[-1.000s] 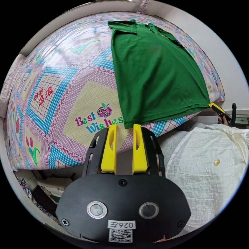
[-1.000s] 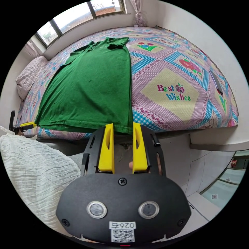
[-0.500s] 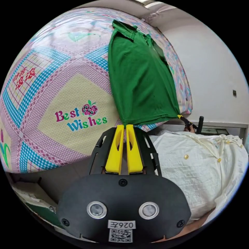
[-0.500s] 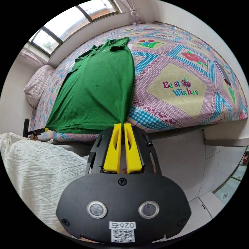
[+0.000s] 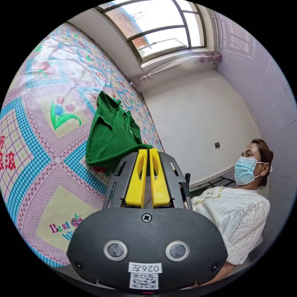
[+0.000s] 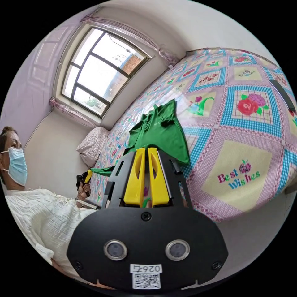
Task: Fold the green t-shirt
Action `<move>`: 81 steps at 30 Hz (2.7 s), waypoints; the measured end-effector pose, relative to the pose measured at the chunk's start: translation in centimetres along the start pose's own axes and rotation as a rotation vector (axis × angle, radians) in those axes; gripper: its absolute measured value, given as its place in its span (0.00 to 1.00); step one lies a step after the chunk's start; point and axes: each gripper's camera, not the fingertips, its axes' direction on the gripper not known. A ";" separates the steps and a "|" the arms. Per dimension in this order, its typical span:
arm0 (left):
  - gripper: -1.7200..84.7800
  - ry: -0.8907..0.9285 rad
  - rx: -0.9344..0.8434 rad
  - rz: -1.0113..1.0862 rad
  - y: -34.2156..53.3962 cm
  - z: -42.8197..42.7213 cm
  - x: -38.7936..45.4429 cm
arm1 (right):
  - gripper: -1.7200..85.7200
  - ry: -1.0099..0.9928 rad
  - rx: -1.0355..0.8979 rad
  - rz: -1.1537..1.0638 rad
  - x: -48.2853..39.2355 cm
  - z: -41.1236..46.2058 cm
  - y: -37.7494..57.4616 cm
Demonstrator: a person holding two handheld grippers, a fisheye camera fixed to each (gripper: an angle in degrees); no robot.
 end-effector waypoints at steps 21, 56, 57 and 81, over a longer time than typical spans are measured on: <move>0.02 0.143 -0.017 -0.389 -31.2 14.3 -23.8 | 0.00 0.120 -0.376 0.011 14.2 28.6 -39.5; 0.01 -0.108 -0.536 -0.154 -37.8 32.8 -21.9 | 0.01 0.209 -0.602 -0.496 11.0 43.1 -41.3; 0.01 -0.142 -0.516 -0.175 -38.1 32.2 -22.4 | 0.01 0.219 -0.596 -0.468 11.5 43.9 -41.8; 0.01 -0.433 -0.096 -0.109 -13.2 10.1 -7.0 | 0.01 0.153 -0.228 -0.582 -6.4 41.1 -9.3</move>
